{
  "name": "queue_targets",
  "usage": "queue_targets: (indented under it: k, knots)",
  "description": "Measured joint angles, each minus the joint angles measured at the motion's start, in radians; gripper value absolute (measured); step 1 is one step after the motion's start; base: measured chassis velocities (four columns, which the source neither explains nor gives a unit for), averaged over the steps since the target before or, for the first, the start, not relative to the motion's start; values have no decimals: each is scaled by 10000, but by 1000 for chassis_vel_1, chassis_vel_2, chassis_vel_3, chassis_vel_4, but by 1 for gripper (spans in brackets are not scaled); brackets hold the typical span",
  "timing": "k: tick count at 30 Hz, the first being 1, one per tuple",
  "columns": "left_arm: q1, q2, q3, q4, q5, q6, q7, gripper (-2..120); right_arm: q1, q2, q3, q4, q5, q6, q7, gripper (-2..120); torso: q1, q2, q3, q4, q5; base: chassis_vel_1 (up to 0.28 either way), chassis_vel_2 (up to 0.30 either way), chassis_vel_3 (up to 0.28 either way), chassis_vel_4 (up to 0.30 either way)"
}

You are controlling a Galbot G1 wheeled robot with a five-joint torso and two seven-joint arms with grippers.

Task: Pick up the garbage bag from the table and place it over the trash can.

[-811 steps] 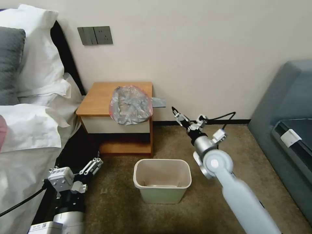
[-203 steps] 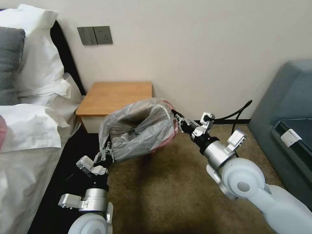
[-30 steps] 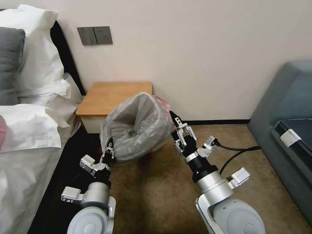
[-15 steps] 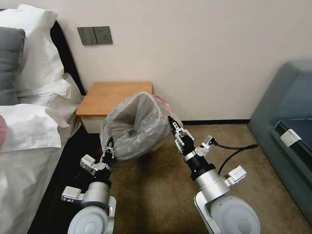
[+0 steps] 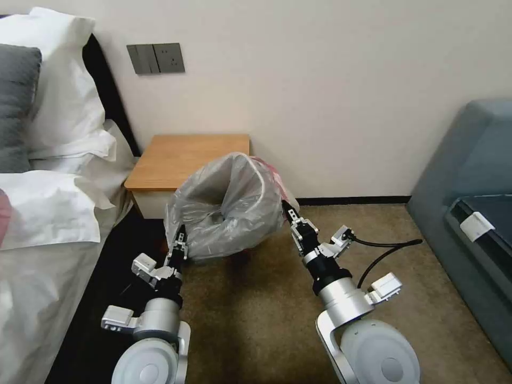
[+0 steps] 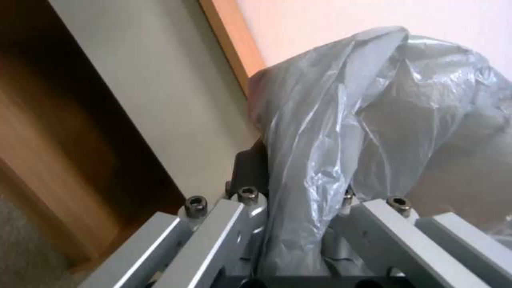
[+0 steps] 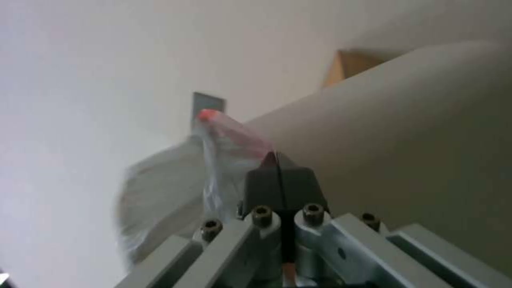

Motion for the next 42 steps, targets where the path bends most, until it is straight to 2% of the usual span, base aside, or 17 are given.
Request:
queue_targets:
  k: [6,19,20,21,24,26,29,33,36,38,39,42]
  knots:
    - [100,36,-25,-155,-2,9,29,8,310,63,51,-947,-777,176,17,0,0,0,0,0,0,0,0,0,0]
    - [129,19,-66,-161,-11,9,50,8,593,-10,150,-1370,-1371,157,75,2,0,1,0,0,0,0,0,0,0]
    - [117,19,-76,-153,-12,9,50,8,513,-58,136,-1335,-1473,119,90,8,0,0,0,0,1,0,0,0,0]
    - [117,19,-76,-153,-12,9,50,8,513,-58,136,-1335,-1473,119,90,8,0,0,0,0,1,0,0,0,0]
    - [44,45,-116,-23,112,6,51,8,163,-277,112,-1333,-2139,121,-207,22,0,0,0,1,1,0,0,0,0]
    - [21,55,-128,35,197,2,49,8,19,-360,109,-1335,-2378,148,-395,25,0,0,0,0,0,0,0,0,0]
    - [-81,106,-129,345,946,-19,11,8,-749,-614,166,-1282,-3437,444,-1143,41,0,0,0,0,1,0,0,0,0]
    - [-128,154,-111,554,1593,-98,70,8,-1304,-710,322,-1136,-4124,706,-1454,50,0,0,0,0,2,0,0,0,0]
    - [-156,271,-58,755,2633,-127,204,8,-2114,-1080,972,-87,-4940,1019,-1720,65,0,1,-1,-3,-1,0,0,0,0]
    - [-156,311,-40,784,2837,-129,260,8,-2116,-1305,1130,192,-4953,1053,-1735,68,0,1,-1,-4,-2,0,0,0,0]
    - [-148,387,-16,800,3078,-129,301,8,-1984,-1690,1245,430,-4895,1055,-1736,73,0,1,-1,-4,0,0,0,0,0]
    - [-109,597,29,802,3597,9,338,8,-633,-3463,1190,652,-4518,770,-1804,86,0,0,-1,0,5,0,0,0,0]
